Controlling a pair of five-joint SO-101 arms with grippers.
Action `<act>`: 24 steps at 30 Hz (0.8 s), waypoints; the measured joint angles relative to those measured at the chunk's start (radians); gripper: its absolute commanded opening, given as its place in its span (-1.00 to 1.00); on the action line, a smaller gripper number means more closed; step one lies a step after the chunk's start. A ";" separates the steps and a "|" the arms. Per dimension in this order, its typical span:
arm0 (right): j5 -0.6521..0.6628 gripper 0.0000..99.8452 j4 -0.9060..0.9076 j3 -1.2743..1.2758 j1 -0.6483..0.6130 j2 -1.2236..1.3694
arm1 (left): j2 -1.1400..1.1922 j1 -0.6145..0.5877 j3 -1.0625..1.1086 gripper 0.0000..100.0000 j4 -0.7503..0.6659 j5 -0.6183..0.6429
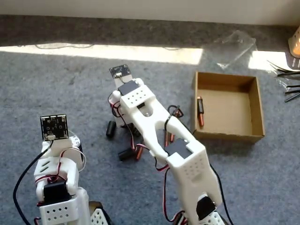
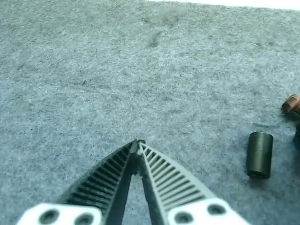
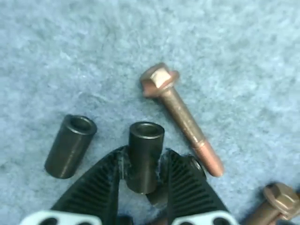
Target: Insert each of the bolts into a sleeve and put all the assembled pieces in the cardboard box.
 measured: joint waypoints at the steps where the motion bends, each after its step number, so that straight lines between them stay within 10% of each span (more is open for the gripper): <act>1: 0.017 -0.99 0.011 0.000 0.000 -0.020 | 0.000 0.000 0.000 -0.99 0.000 0.000; 24: 0.338 -0.99 0.230 0.000 0.089 -0.468 | 0.000 0.000 0.000 -0.99 0.000 0.000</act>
